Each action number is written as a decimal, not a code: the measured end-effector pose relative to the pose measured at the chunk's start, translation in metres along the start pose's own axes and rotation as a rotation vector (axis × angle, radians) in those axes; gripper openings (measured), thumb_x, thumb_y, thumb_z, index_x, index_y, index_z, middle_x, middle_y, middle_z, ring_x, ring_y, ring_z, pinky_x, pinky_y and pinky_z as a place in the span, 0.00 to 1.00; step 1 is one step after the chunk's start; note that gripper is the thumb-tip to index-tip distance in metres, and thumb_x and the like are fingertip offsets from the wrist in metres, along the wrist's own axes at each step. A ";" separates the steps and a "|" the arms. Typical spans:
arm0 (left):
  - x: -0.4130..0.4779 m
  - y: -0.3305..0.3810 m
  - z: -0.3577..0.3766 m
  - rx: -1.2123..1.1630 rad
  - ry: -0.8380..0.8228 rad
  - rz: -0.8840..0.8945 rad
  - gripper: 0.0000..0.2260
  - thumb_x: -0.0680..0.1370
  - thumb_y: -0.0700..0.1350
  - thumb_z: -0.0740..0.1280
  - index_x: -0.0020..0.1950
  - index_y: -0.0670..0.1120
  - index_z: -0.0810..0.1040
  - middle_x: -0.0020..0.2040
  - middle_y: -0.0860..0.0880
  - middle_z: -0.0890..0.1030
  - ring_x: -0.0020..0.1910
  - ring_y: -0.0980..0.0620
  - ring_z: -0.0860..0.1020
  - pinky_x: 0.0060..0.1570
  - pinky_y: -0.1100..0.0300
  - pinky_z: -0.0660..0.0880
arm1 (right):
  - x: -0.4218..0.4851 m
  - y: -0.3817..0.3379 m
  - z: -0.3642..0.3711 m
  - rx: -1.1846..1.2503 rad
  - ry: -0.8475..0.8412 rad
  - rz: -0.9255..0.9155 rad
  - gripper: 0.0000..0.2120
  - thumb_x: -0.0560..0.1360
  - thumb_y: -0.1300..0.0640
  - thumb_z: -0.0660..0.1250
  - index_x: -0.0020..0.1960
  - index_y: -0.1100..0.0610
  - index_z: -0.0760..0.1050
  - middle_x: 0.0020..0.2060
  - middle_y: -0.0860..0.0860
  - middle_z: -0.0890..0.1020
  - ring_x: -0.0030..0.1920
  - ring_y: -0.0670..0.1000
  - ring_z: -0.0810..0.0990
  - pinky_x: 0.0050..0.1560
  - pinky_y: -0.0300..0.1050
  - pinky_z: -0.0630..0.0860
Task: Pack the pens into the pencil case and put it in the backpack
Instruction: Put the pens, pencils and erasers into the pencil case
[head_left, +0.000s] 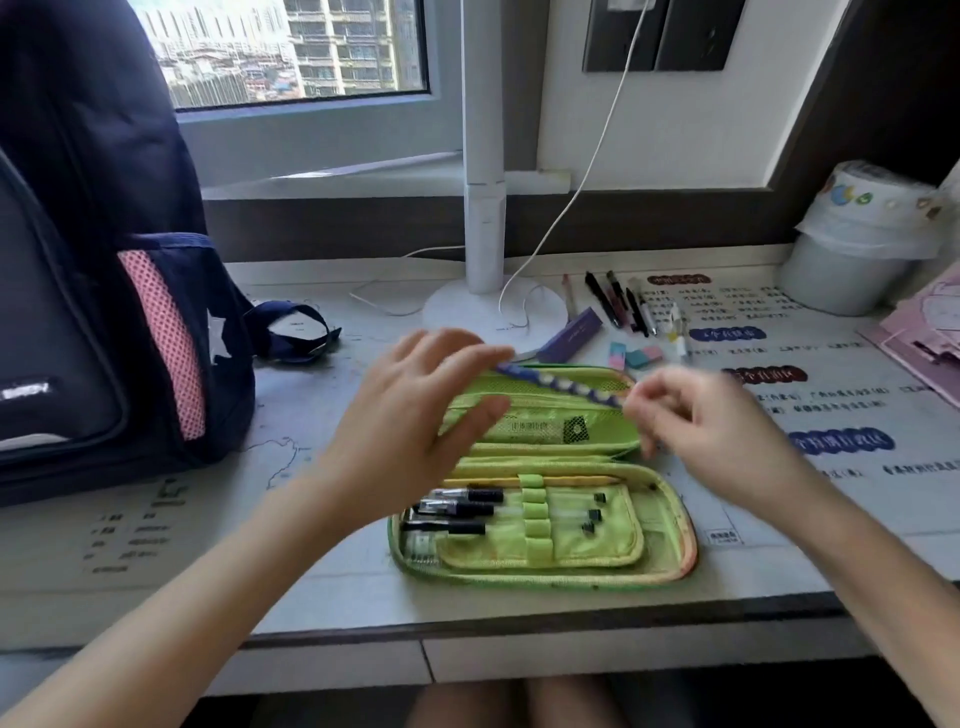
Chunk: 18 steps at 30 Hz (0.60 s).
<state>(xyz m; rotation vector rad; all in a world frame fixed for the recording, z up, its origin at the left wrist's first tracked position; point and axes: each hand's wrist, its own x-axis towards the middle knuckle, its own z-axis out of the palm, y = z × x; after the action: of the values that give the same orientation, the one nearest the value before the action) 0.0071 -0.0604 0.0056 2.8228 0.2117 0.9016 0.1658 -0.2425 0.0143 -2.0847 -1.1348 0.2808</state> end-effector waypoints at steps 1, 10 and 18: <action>-0.005 0.005 0.003 -0.077 -0.078 0.028 0.17 0.77 0.55 0.56 0.57 0.47 0.77 0.50 0.49 0.80 0.49 0.52 0.75 0.49 0.59 0.71 | -0.017 -0.005 0.007 0.039 -0.060 -0.026 0.05 0.76 0.57 0.63 0.43 0.56 0.76 0.28 0.51 0.80 0.22 0.39 0.71 0.23 0.30 0.65; -0.075 0.006 0.005 -0.377 -0.211 -0.062 0.17 0.77 0.60 0.56 0.48 0.52 0.79 0.41 0.62 0.78 0.41 0.67 0.74 0.41 0.76 0.67 | -0.058 0.012 0.039 0.143 -0.197 -0.089 0.05 0.75 0.50 0.65 0.43 0.49 0.76 0.34 0.46 0.82 0.36 0.43 0.78 0.36 0.38 0.72; -0.108 -0.034 -0.022 -0.226 -0.148 -0.136 0.19 0.75 0.61 0.58 0.43 0.51 0.82 0.38 0.58 0.75 0.39 0.58 0.74 0.37 0.60 0.74 | -0.048 0.050 0.050 -0.257 0.137 -0.222 0.05 0.74 0.51 0.68 0.45 0.53 0.79 0.37 0.39 0.77 0.43 0.47 0.77 0.46 0.44 0.70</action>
<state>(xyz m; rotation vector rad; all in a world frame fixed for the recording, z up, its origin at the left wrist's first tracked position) -0.0954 -0.0445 -0.0441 2.6154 0.2606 0.6409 0.1447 -0.2725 -0.0633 -2.1327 -1.3616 -0.1193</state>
